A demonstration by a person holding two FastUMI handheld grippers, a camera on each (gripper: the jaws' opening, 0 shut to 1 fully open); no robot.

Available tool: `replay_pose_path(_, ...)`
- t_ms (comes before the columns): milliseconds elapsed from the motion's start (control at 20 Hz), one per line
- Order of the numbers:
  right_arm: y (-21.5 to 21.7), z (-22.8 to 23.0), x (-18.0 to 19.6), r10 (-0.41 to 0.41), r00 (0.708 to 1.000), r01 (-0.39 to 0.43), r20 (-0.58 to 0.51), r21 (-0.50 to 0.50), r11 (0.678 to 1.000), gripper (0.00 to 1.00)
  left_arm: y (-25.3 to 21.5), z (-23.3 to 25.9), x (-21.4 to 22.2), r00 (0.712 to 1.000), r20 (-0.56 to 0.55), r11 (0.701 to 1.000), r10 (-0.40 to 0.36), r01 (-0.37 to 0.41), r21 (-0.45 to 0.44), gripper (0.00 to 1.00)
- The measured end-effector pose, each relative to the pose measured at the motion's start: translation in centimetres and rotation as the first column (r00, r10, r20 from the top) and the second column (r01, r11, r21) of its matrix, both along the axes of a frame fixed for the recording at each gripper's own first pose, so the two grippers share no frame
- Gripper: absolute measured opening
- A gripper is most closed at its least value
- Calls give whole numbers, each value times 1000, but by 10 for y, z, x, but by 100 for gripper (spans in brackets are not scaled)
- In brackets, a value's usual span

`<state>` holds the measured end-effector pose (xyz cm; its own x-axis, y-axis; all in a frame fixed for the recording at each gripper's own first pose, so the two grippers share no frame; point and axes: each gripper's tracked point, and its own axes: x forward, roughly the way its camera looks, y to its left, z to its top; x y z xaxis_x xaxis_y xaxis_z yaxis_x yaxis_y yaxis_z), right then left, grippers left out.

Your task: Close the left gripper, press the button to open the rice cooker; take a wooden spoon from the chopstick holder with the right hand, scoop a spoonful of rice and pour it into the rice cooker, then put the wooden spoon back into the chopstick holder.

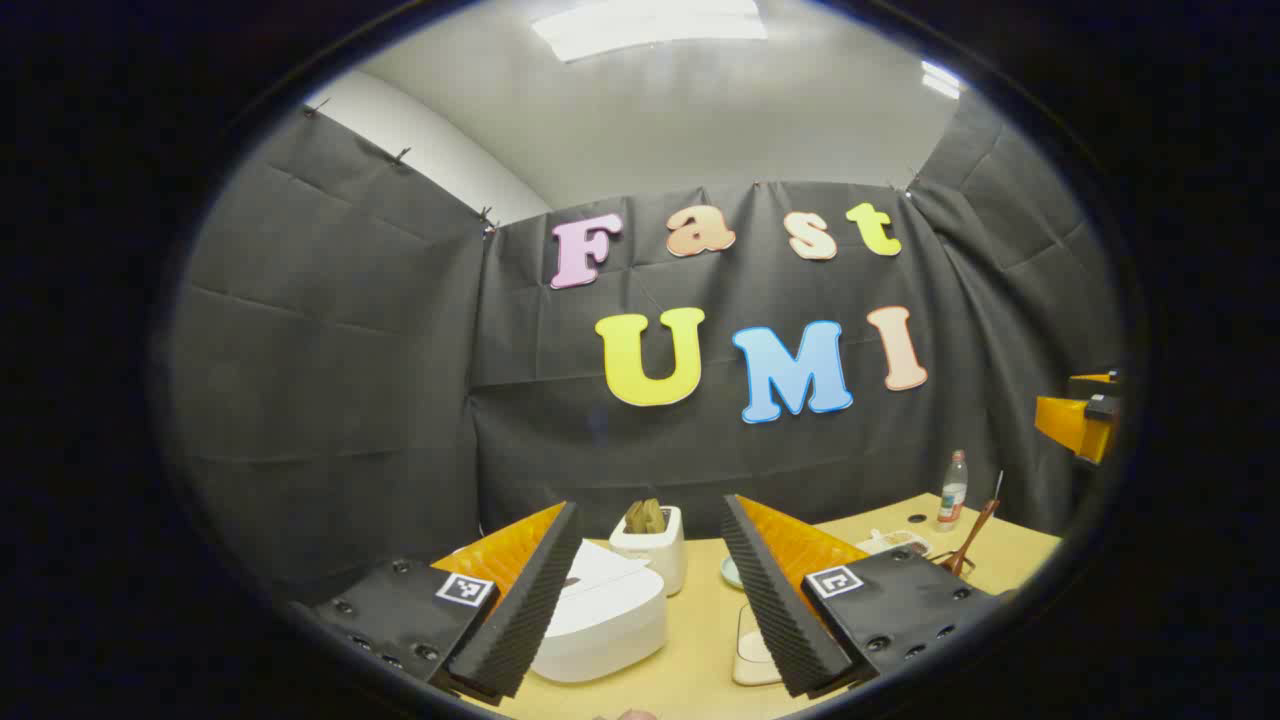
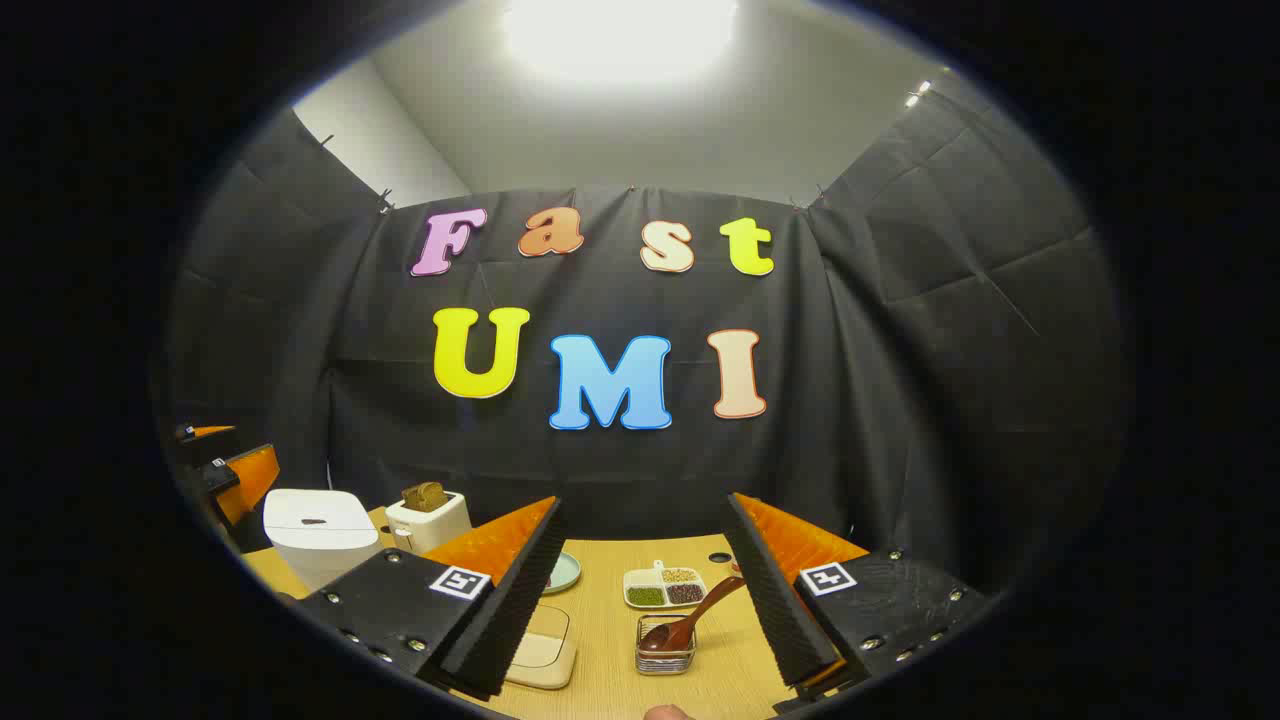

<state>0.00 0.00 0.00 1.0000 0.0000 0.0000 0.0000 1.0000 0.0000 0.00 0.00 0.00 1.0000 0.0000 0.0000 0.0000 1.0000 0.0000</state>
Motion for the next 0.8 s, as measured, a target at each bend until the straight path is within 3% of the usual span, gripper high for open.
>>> replay_pose_path(800,-7,1,-2,-12,1000,12,2,-10,1000,96,-2,4,4,1000,-1,1000,-10,10,-10,91)
